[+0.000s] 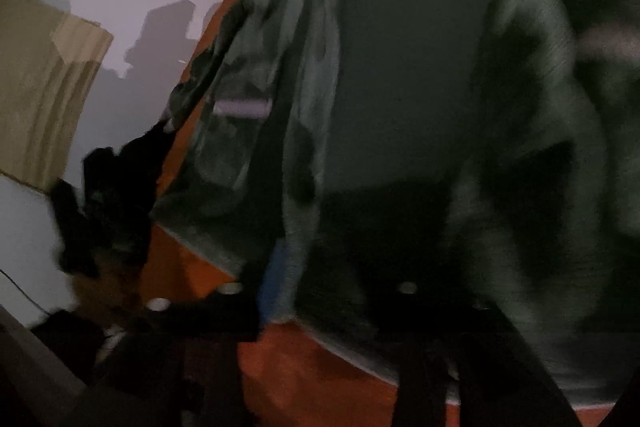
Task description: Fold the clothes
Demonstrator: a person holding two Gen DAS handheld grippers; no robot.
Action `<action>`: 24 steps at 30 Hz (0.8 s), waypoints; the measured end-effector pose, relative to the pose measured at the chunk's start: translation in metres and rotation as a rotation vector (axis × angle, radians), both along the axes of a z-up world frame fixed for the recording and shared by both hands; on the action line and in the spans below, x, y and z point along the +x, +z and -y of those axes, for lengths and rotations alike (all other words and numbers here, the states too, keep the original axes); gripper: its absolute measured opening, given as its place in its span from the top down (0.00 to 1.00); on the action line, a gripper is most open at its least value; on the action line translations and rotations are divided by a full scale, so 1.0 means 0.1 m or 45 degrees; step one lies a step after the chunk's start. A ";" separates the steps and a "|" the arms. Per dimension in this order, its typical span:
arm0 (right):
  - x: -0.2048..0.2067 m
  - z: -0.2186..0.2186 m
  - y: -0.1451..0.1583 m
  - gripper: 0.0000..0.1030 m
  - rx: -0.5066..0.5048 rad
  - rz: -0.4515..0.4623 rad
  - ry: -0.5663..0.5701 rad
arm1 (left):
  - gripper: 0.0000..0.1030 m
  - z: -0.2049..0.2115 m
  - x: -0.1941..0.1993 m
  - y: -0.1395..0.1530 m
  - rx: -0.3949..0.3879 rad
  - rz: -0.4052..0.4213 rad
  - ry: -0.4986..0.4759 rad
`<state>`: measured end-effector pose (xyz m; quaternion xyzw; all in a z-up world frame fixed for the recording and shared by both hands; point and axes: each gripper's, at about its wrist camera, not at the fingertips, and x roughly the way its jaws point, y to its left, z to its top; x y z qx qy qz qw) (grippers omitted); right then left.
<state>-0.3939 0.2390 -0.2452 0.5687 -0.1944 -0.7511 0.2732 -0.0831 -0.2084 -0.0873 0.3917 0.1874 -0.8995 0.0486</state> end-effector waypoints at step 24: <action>1.01 -1.67 0.25 0.45 0.302 -0.008 -0.536 | 0.95 -4.39 -2.63 -0.86 -0.321 0.313 -1.013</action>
